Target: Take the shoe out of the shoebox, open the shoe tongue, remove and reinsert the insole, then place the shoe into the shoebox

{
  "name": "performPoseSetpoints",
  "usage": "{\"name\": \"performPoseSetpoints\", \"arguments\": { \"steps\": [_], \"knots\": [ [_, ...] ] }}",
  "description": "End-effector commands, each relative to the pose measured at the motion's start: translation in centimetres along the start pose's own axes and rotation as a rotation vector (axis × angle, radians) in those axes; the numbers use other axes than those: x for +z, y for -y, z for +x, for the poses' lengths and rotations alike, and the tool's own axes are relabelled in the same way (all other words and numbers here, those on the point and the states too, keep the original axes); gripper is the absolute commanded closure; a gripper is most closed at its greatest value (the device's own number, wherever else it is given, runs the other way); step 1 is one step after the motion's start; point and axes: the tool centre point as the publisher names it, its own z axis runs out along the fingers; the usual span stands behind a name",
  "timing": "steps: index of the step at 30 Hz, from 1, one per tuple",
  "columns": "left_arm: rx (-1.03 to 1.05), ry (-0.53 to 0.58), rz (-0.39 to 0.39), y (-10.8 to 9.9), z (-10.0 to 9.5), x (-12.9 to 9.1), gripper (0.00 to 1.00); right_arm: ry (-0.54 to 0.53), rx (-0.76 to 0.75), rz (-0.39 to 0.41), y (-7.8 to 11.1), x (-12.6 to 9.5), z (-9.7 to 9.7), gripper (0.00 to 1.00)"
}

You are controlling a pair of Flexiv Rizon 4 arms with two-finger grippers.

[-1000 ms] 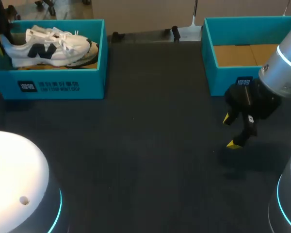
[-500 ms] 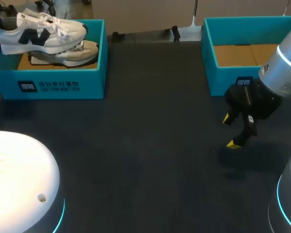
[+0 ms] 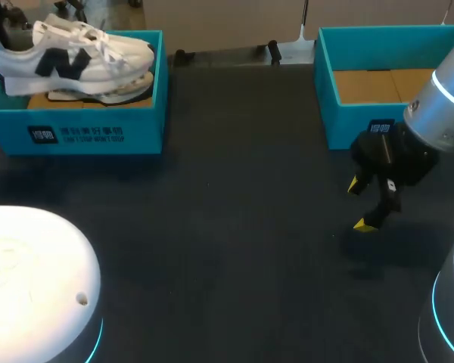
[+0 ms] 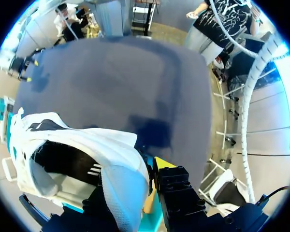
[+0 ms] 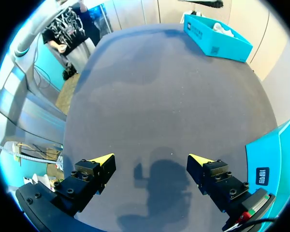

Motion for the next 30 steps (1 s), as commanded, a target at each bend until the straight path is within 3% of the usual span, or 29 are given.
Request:
{"name": "performPoseSetpoints", "arguments": {
  "steps": [1, 14, 16, 17, 23, 27, 30],
  "knots": [
    [0.022, 0.010, -0.170, 7.3, -1.6, 0.1, 1.00, 0.002, 0.001, 0.003, 0.0, 0.0, 0.1, 0.00],
    [0.022, 0.010, -0.170, 7.3, -1.6, 0.1, 1.00, 0.002, 0.001, 0.003, 0.0, 0.0, 0.1, 0.00],
    [0.042, 0.001, -0.164, 9.0, -3.0, 1.0, 1.00, 0.002, 0.001, 0.003, 0.0, 0.0, 0.1, 0.00],
    [0.034, -0.046, -0.188, 10.7, -4.7, 1.9, 1.00, 0.002, 0.001, 0.003, 0.0, 0.0, 0.1, 0.00],
    [0.102, -0.006, -0.174, 15.3, -8.9, 4.4, 1.00, 0.002, 0.001, 0.003, 0.0, 0.0, 0.1, 0.00],
    [0.117, -0.001, -0.169, 17.2, -11.0, 6.3, 1.00, 0.002, 0.001, 0.003, 0.0, 0.0, 0.1, 0.00],
    [0.104, -0.028, -0.110, 18.6, -12.9, 8.4, 1.00, 0.002, 0.001, 0.003, 0.0, 0.0, 0.1, 0.00]
  ]
}}
